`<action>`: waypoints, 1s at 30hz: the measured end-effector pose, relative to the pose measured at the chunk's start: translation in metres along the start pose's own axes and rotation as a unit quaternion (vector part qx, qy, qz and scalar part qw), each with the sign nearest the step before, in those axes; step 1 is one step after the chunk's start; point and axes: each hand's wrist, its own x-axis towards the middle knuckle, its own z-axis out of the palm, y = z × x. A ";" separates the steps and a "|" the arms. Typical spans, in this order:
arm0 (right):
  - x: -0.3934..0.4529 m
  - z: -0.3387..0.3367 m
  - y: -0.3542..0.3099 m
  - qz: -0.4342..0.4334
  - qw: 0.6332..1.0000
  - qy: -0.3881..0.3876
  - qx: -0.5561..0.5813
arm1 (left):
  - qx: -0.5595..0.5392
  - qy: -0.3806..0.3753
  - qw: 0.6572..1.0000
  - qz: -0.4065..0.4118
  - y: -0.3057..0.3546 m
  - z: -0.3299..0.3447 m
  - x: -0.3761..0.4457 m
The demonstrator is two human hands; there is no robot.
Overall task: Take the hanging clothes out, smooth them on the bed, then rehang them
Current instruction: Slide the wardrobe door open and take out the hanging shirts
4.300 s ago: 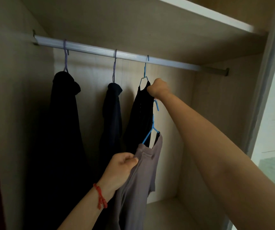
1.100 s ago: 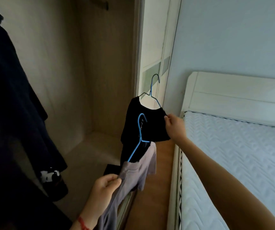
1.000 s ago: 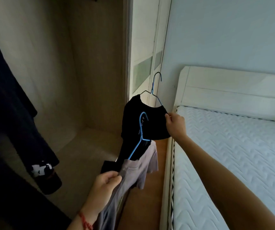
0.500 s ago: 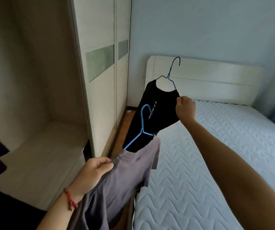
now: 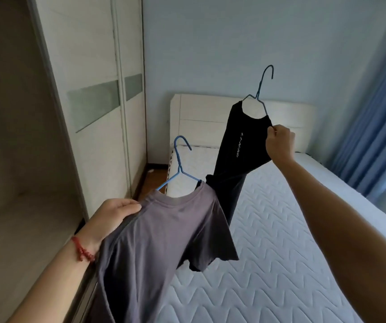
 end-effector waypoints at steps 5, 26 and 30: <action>-0.010 -0.031 0.030 0.012 0.999 0.006 -0.033 | 0.008 0.018 0.999 0.027 0.023 0.031 0.024; -0.075 -0.125 0.097 0.066 0.995 0.072 -0.030 | -0.063 -0.056 0.982 0.170 0.079 0.204 0.025; -0.097 -0.119 0.090 0.088 0.995 0.032 -0.018 | -0.063 -0.041 0.990 0.118 0.040 0.208 0.024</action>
